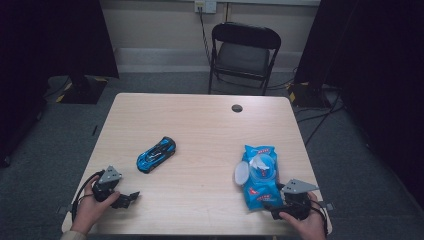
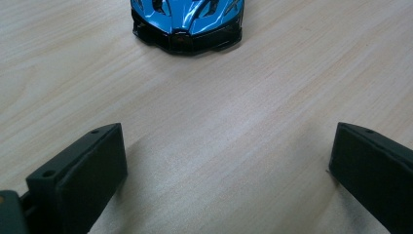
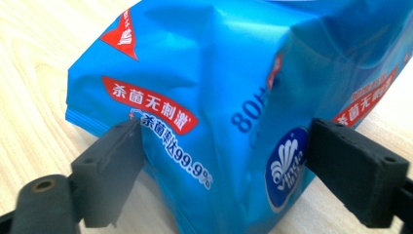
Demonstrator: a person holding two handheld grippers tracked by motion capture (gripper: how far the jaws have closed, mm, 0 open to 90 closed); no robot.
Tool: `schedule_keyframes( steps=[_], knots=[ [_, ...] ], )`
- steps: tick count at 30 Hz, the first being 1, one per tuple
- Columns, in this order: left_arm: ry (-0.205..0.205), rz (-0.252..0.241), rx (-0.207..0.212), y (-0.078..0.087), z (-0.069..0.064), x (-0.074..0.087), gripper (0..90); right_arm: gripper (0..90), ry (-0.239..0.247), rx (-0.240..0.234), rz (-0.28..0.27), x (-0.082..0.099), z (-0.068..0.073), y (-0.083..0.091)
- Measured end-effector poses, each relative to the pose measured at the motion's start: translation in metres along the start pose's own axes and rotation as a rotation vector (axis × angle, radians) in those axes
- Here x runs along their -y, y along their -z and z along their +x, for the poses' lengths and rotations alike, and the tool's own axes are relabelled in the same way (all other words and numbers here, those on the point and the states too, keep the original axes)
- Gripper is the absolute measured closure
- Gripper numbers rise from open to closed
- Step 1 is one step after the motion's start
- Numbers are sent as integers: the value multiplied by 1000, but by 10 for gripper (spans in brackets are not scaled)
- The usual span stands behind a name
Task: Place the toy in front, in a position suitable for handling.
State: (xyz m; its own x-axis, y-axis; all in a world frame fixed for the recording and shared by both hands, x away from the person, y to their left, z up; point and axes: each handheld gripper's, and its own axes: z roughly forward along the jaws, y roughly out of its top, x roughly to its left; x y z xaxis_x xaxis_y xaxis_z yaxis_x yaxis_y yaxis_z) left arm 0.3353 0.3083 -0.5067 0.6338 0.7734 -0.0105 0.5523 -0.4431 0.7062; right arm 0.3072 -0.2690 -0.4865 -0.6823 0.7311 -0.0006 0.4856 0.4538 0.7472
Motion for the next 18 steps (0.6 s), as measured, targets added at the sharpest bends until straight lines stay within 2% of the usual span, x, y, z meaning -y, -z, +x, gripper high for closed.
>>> schedule_keyframes(
  steps=[3,11,18],
  knots=[
    [1,0,0,0,0,0,0,113,4,10,11,-1,2,-2],
    [0,0,0,0,0,0,0,100,-25,19,8,-2,1,-5],
    [0,0,0,0,0,0,0,103,-36,46,7,-6,2,-10]
  ],
)
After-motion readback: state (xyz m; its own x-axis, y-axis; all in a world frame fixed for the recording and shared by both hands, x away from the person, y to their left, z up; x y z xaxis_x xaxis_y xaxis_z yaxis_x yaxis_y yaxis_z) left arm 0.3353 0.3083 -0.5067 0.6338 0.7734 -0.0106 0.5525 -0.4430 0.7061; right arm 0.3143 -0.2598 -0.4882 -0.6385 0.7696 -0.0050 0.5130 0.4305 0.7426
